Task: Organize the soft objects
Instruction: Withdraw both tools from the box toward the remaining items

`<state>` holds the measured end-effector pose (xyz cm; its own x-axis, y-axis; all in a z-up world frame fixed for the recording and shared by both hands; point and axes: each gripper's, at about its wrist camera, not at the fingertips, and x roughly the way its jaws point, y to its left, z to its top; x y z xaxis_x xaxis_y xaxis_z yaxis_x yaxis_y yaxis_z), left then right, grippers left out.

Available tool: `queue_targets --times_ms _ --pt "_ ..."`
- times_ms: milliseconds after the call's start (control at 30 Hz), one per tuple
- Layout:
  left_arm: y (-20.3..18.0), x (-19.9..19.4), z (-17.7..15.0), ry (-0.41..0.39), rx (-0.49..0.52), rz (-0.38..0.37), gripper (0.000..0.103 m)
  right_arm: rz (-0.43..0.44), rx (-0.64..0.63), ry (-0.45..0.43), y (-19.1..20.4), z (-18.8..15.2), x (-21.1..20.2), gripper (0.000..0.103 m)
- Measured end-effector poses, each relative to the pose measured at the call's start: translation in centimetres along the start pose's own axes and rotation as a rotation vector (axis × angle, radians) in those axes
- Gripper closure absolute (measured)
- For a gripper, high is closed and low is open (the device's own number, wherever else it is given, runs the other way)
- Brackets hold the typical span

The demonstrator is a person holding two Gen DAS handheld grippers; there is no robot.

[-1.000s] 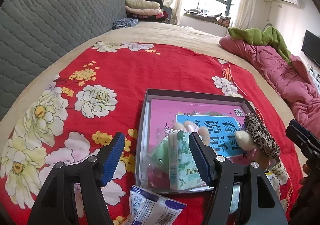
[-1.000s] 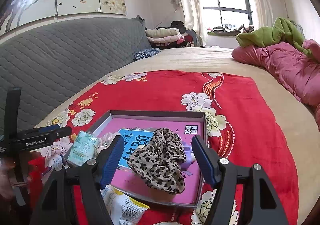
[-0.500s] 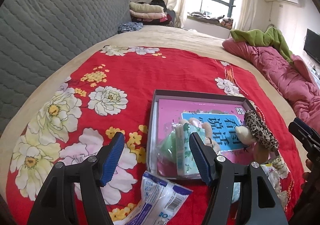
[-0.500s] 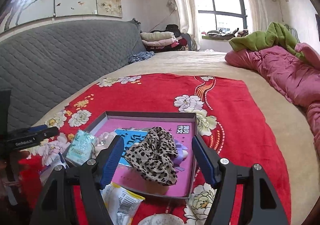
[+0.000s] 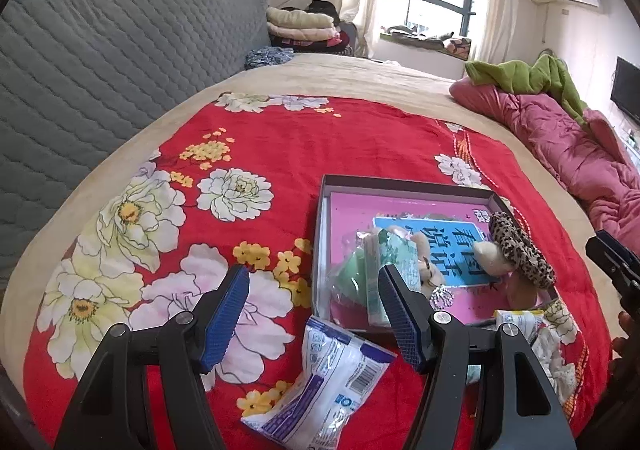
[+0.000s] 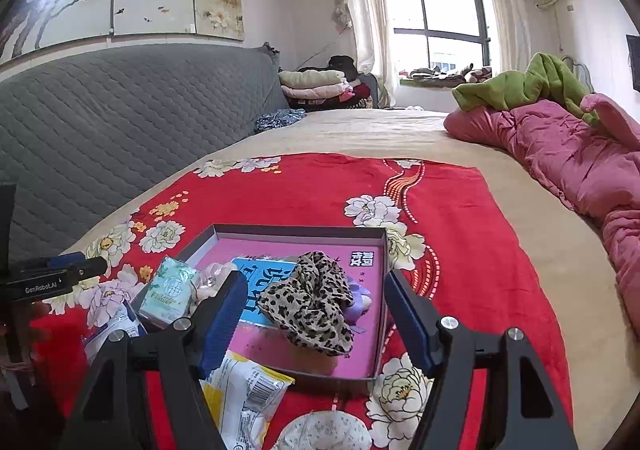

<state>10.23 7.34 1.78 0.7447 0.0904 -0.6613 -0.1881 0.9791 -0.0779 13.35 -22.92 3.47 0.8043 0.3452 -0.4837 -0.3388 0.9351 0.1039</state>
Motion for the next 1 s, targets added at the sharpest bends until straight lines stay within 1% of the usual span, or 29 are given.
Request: queue_targets --times_ms 467,633,1000 --pt "0.1 -1.8 -1.2 0.021 0.009 -0.029 0.034 -0.030 0.029 -0.003 -0.1 -0.7 -2.9 0.033" --pt "0.6 -2.7 -2.1 0.034 0.017 -0.016 0.034 -0.026 0.062 0.008 -0.3 -1.0 -3.5 0.033" --pt "1.0 -4.2 -4.0 0.074 0.026 -0.003 0.034 -0.012 0.065 0.034 0.6 -1.9 -4.7 0.033"
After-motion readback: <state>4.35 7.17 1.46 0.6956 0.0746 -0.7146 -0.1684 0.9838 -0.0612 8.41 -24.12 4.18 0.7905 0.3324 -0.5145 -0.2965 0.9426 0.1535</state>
